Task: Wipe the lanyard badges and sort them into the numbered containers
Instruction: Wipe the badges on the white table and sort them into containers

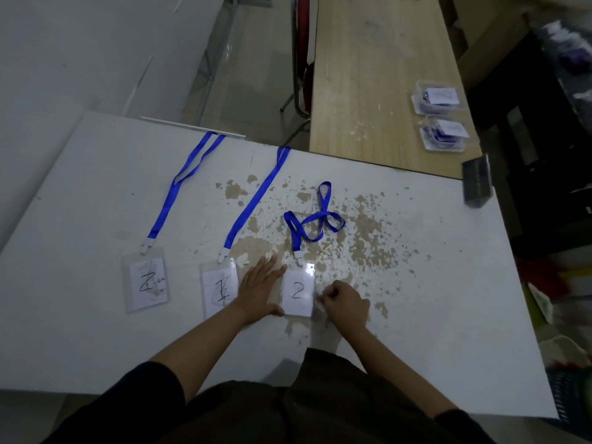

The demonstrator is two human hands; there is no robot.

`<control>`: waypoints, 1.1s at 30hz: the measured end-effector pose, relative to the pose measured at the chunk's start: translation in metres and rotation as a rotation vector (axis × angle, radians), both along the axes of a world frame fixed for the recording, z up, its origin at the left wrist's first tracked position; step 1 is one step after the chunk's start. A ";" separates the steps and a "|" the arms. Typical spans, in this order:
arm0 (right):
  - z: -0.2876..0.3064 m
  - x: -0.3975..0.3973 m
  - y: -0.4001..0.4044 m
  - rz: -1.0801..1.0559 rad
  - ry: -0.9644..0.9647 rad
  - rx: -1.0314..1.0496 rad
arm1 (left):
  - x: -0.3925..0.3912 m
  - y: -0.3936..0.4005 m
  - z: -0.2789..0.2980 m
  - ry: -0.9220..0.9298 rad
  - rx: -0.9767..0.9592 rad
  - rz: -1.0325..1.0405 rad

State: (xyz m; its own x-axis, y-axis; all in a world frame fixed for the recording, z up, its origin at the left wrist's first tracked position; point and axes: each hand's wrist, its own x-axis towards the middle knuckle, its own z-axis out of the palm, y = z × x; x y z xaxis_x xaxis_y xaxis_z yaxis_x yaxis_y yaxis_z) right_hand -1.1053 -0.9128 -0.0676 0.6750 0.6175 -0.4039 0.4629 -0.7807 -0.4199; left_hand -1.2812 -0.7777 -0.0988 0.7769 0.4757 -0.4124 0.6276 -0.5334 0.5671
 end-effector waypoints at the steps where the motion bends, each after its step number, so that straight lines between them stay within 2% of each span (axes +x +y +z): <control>1: 0.000 0.004 0.000 -0.096 0.088 0.079 | 0.001 0.000 0.000 0.008 0.006 0.002; 3: 0.001 0.008 -0.006 -0.258 0.205 0.254 | 0.003 0.002 0.002 0.022 0.006 0.017; 5: 0.003 0.015 -0.016 -0.354 0.219 0.339 | 0.004 0.003 0.004 0.006 -0.016 0.051; 10: 0.013 0.023 -0.027 -0.421 0.090 0.478 | 0.011 0.004 0.013 -0.205 -0.015 0.292; 13: 0.019 0.006 -0.021 -0.344 0.114 0.531 | 0.019 -0.002 0.016 -0.268 -0.039 0.523; 16: 0.017 -0.020 -0.013 -0.130 0.281 0.405 | 0.029 -0.010 0.019 -0.217 -0.148 0.673; 18: 0.012 -0.036 -0.010 -0.073 0.317 0.377 | 0.036 -0.013 0.019 -0.173 -0.209 0.763; 22: 0.007 -0.059 -0.013 -0.046 0.356 0.391 | 0.045 -0.013 0.025 -0.200 -0.592 0.982; 24: 0.006 -0.065 -0.016 -0.007 0.364 0.398 | 0.049 -0.015 0.030 -0.220 -0.726 1.001; 25: 0.006 -0.066 -0.017 -0.004 0.376 0.400 | 0.051 -0.016 0.030 -0.203 -0.728 0.974; 27: 0.007 -0.068 -0.019 -0.039 0.396 0.404 | 0.055 -0.017 0.032 -0.166 -0.668 0.940; 31: 0.010 -0.068 -0.023 -0.309 0.335 0.492 | 0.058 -0.015 0.036 -0.120 -0.592 0.991; 33: 0.011 -0.065 -0.025 -0.356 0.311 0.480 | 0.058 -0.014 0.037 -0.101 -0.584 0.982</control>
